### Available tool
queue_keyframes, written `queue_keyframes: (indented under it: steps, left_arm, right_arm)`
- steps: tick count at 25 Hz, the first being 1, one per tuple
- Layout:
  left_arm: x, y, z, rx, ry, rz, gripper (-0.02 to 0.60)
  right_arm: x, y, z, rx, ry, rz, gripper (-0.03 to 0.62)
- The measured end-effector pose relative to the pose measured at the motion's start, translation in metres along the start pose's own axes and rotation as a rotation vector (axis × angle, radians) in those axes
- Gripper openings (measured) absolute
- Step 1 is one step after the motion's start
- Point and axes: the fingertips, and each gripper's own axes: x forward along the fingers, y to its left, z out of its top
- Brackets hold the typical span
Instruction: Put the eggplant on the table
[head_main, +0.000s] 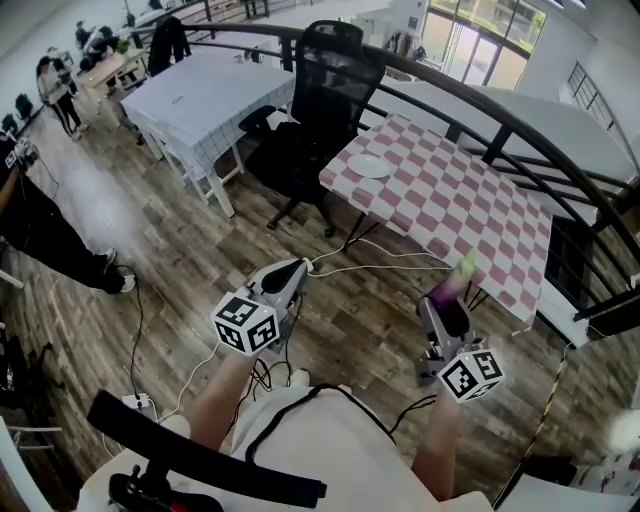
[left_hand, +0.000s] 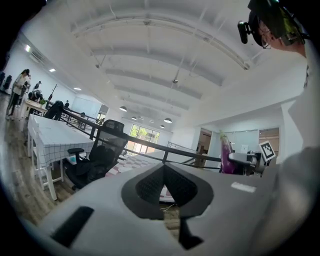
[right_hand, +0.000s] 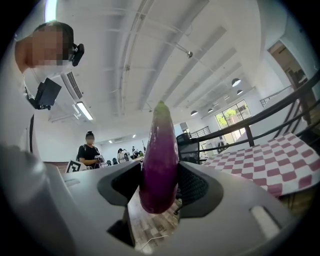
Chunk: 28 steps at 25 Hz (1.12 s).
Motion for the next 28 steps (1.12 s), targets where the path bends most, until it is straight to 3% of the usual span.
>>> queue_keyframes:
  steps: [20,28]
  left_arm:
    - [0.019,-0.056,-0.028,0.012,0.023,0.006,0.003]
    - [0.017,-0.071,-0.040,0.020,0.027,0.066,0.003]
  right_arm:
    - [-0.032,-0.034,-0.007,-0.044,0.074,0.033,0.236]
    - [-0.048,-0.048,-0.010,-0.009,0.082,0.067,0.238]
